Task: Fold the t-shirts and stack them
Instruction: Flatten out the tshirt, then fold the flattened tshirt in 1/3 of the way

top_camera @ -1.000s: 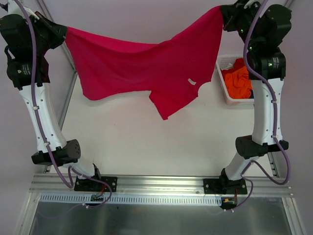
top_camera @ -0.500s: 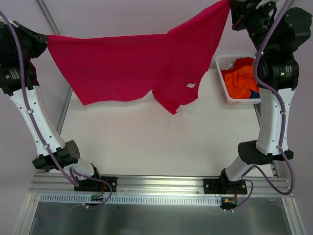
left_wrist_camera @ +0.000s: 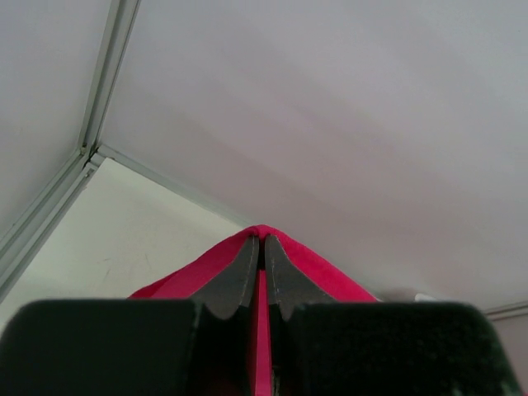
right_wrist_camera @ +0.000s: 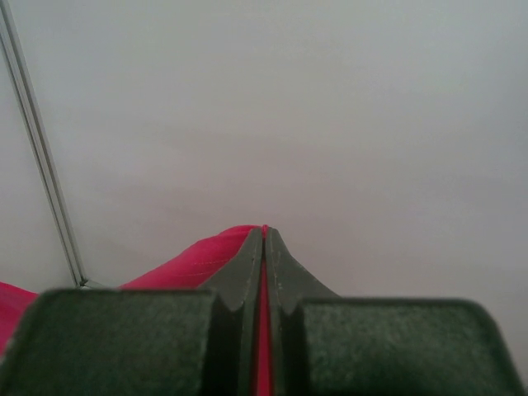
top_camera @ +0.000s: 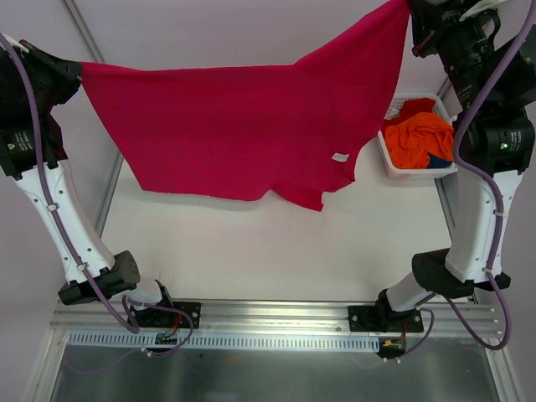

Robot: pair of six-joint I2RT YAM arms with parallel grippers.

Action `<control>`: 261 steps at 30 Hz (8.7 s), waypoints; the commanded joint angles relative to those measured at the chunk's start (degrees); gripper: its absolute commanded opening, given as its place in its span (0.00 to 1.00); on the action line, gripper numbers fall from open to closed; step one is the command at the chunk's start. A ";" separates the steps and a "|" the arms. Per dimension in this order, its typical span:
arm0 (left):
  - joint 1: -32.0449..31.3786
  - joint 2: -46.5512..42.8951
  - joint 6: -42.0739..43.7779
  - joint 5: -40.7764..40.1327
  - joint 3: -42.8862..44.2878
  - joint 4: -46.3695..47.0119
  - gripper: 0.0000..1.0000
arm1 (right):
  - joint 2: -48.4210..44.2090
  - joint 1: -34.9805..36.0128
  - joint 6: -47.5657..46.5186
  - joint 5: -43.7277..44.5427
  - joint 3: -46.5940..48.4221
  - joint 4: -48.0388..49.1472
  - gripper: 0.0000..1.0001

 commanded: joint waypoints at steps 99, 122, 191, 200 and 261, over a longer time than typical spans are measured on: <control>0.58 -18.83 1.41 -4.98 -3.07 -8.73 0.00 | -20.29 0.23 -5.96 5.96 -6.74 -12.25 0.00; 0.49 -19.62 1.32 -3.31 -2.55 -8.73 0.00 | -23.02 0.14 -5.69 7.80 -8.14 -14.44 0.00; -16.82 30.82 -8.70 -29.15 -21.72 16.76 0.00 | 35.61 -4.95 1.51 3.15 -12.98 7.61 0.00; -14.63 30.91 -7.64 -24.94 -20.92 19.31 0.00 | 31.38 -4.78 0.64 3.67 -13.60 11.57 0.00; -5.31 38.56 3.78 3.99 -27.32 27.75 0.00 | 16.81 -4.95 3.97 -1.34 -56.56 23.96 0.00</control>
